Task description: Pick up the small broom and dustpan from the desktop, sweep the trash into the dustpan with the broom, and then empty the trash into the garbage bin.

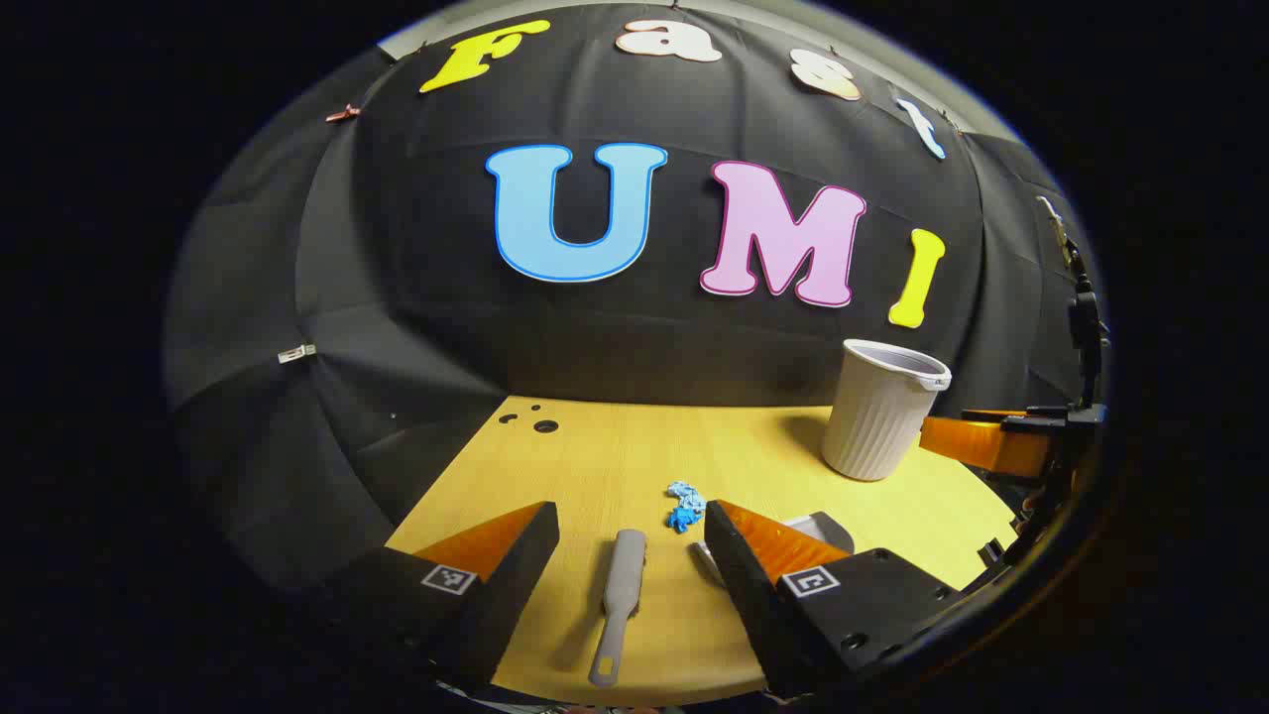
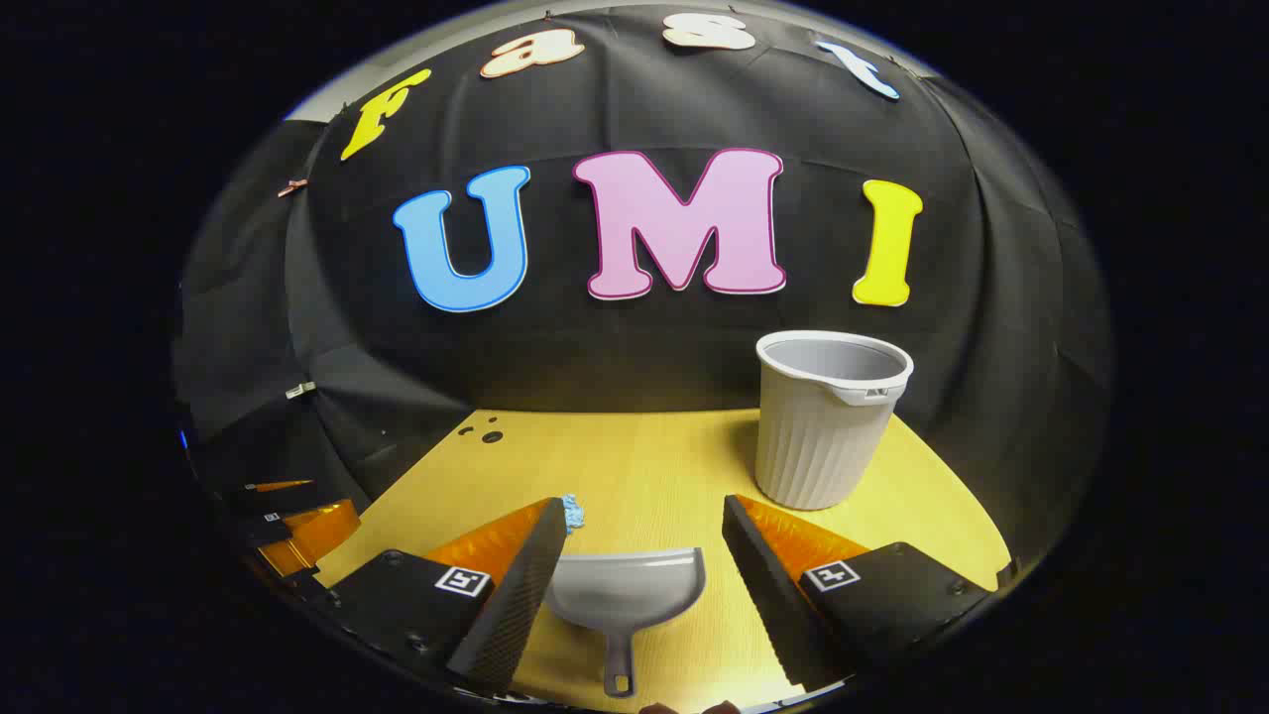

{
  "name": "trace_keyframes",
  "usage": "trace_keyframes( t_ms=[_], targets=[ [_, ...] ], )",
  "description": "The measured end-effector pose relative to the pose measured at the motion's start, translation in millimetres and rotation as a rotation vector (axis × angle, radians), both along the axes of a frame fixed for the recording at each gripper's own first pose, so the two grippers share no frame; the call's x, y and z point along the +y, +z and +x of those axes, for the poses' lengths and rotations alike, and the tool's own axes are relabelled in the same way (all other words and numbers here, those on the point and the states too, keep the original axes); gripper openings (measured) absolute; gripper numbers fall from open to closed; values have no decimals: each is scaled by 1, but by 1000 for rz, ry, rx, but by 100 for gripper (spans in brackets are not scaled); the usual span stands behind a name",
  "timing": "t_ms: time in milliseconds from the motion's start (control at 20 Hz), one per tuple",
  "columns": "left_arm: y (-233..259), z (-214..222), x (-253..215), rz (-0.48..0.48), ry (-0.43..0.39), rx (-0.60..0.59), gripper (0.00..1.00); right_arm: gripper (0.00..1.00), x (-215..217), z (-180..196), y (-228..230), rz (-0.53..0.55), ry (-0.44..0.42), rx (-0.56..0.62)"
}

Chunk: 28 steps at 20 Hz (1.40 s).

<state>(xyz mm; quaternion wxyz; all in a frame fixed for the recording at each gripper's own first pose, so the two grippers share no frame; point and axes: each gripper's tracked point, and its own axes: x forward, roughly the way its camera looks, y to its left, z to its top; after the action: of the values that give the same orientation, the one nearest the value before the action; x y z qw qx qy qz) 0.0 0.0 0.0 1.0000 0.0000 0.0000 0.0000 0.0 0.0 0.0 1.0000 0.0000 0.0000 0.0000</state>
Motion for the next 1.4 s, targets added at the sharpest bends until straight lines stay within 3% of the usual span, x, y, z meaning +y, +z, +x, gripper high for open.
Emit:
trace_keyframes(
  t_ms=[750,1400],
  targets=[
    [-33,20,9,-17,-55,109,96,99,13,11,-23,-46,3,102],
    [-152,50,20,33,-101,530,96,99,6,-5,-67,-73,16,255]
  ],
)
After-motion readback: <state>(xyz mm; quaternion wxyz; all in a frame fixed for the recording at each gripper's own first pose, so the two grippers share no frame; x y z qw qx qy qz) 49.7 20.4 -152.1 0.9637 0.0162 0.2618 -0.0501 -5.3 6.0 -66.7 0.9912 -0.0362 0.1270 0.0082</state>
